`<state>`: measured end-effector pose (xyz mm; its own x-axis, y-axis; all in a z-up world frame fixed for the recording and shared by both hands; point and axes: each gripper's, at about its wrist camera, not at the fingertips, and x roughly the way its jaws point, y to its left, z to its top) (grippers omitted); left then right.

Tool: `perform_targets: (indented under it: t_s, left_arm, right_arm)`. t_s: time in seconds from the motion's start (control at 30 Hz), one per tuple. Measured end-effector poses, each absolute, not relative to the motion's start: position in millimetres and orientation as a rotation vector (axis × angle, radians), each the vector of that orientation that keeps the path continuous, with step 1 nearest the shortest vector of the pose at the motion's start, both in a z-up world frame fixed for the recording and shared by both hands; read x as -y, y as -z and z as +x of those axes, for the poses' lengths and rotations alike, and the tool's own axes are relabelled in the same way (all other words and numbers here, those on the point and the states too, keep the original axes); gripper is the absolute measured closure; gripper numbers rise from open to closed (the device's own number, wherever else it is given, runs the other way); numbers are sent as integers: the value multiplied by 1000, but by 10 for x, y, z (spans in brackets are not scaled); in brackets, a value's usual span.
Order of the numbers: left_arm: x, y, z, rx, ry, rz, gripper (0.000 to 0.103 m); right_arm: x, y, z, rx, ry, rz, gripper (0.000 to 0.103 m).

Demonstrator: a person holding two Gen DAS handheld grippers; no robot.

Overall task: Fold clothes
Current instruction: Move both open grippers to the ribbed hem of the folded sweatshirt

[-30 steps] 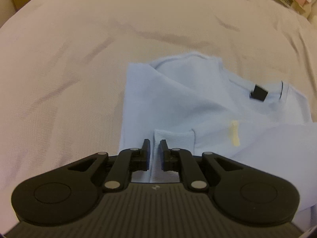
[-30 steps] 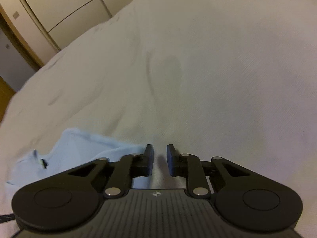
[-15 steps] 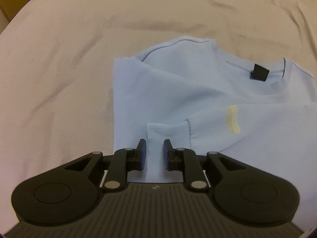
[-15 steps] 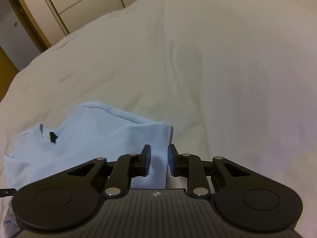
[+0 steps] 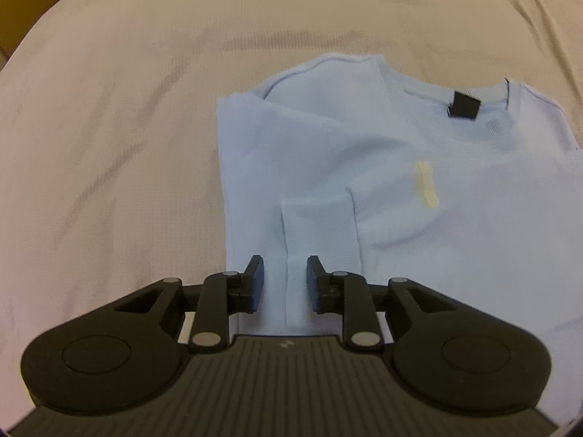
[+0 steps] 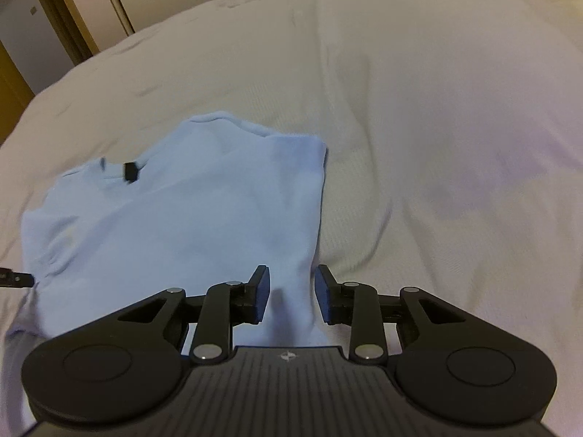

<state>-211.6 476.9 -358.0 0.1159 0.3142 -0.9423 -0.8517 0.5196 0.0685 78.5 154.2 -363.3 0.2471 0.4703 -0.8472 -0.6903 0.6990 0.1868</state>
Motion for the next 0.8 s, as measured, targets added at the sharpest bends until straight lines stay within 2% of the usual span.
perform_targets:
  t_s: [0.3, 0.5, 0.7, 0.73, 0.8]
  left_arm:
    - [-4347, 3384, -2559, -1140, -786, -574, 79]
    - [-3764, 3480, -3405, -1138, -651, -681, 79]
    - [-3083, 3467, -4166, -1197, -612, -734, 79]
    - [-3005, 3449, -4252, -1210, -615, -744, 75]
    - [-2894, 3482, -4380, -1273, -627, -802, 75]
  right_arm:
    - [-1075, 3407, 111, -1104, -720, -232, 71]
    - [-619, 3516, -361, -1219, -661, -207, 71]
    - [-170, 3643, -816, -1291, -645, -318, 72]
    - [-107, 3630, -851, -1298, -647, -336, 65]
    - [28, 3684, -862, -1361, -601, -386, 62]
